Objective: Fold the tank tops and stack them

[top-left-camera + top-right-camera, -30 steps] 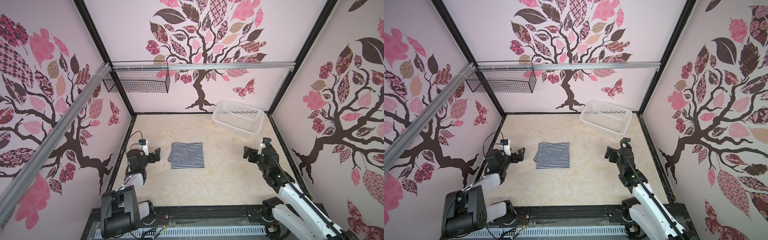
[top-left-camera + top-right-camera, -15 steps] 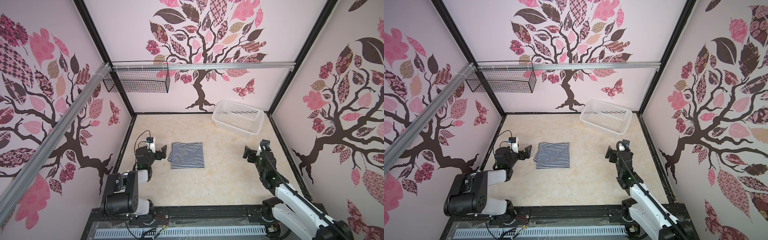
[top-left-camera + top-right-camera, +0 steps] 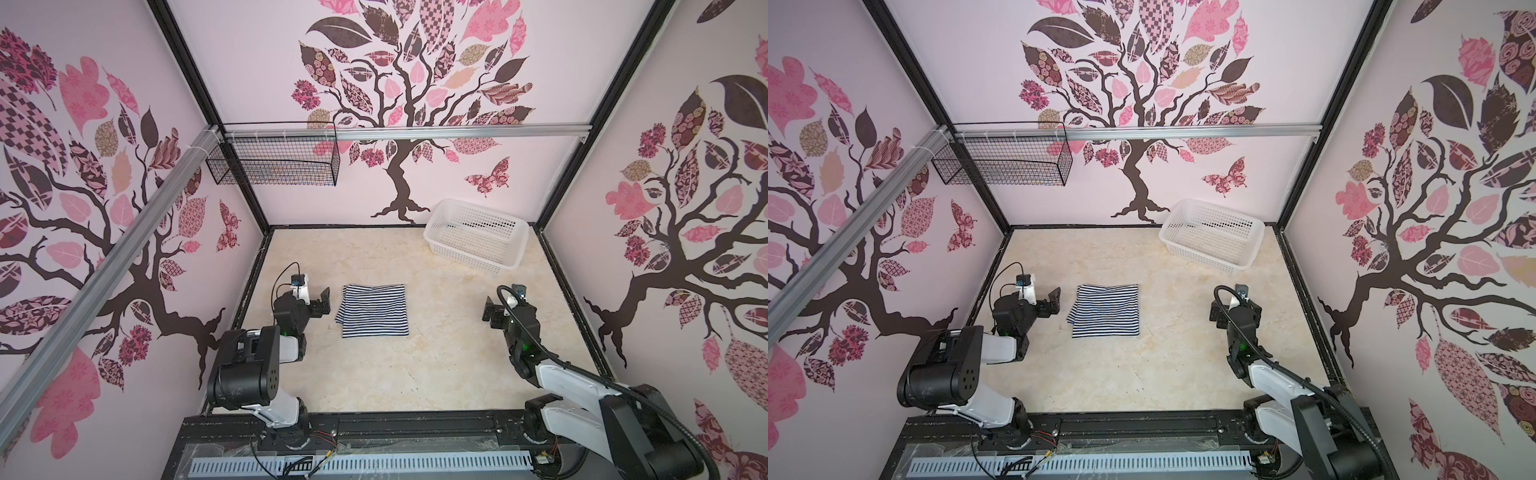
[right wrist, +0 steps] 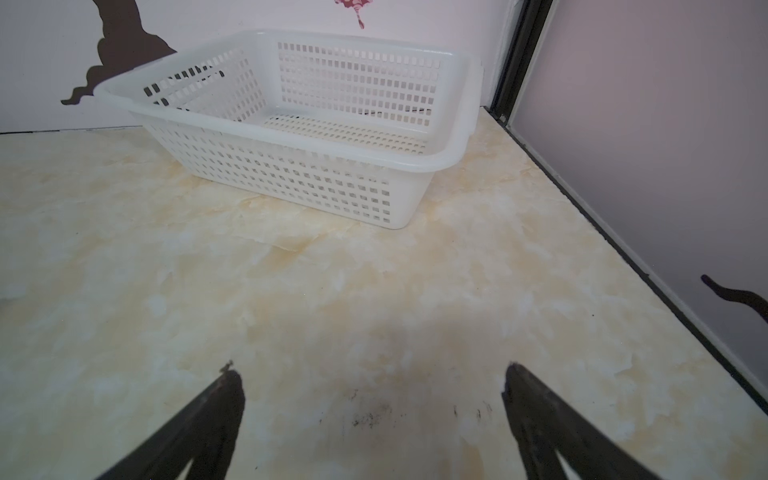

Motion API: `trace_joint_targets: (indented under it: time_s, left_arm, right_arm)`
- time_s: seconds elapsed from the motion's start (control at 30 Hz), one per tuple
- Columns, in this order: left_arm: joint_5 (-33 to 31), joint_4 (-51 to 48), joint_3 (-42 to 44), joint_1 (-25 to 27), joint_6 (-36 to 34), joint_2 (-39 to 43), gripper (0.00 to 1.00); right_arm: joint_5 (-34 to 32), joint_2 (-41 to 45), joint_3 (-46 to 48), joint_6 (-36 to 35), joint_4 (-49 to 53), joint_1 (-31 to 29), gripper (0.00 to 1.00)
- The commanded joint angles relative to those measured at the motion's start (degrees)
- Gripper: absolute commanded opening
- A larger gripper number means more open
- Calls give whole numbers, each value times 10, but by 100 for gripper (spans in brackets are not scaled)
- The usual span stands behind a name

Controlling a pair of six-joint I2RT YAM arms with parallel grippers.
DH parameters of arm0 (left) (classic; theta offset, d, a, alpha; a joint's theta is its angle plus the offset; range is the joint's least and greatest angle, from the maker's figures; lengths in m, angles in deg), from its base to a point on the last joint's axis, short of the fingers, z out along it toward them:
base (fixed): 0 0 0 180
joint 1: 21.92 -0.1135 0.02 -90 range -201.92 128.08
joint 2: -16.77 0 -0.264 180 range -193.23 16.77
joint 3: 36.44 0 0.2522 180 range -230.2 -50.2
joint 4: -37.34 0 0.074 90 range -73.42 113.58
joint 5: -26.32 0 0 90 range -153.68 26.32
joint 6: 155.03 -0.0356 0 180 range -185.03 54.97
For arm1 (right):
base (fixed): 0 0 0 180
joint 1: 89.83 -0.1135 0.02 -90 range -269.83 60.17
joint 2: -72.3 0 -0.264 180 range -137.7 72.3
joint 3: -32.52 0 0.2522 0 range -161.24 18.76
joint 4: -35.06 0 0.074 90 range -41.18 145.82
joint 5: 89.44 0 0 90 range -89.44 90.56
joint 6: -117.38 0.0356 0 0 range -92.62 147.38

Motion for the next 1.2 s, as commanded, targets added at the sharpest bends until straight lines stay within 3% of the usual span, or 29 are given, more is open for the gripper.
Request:
trace_joint_targets:
  time_s: [0.0,0.37,0.53,0.6,0.73,1.0,1.17]
  left_arm:
    - [-6,12,2,2,0,4,97]
    - [-1,-1,-2,2,0,5,97]
    - [14,-12,-9,1,-5,4,97]
    - [23,-11,-8,0,-6,4,97]
    - [24,-12,-9,-1,-7,4,97]
    - [17,-15,-10,0,-8,5,97]
    - [-56,-19,-10,4,15,7,97]
  right_arm:
    - [-12,-43,-6,-29,-99,8,100]
    - [121,-132,-23,27,-210,126,100]
    - [139,-215,-39,14,-257,129,100]
    - [151,-253,-33,4,-320,128,100]
    - [152,-234,-48,4,-259,128,100]
    - [136,-236,-47,-2,-266,120,100]
    - [134,-236,-47,-2,-265,120,100]
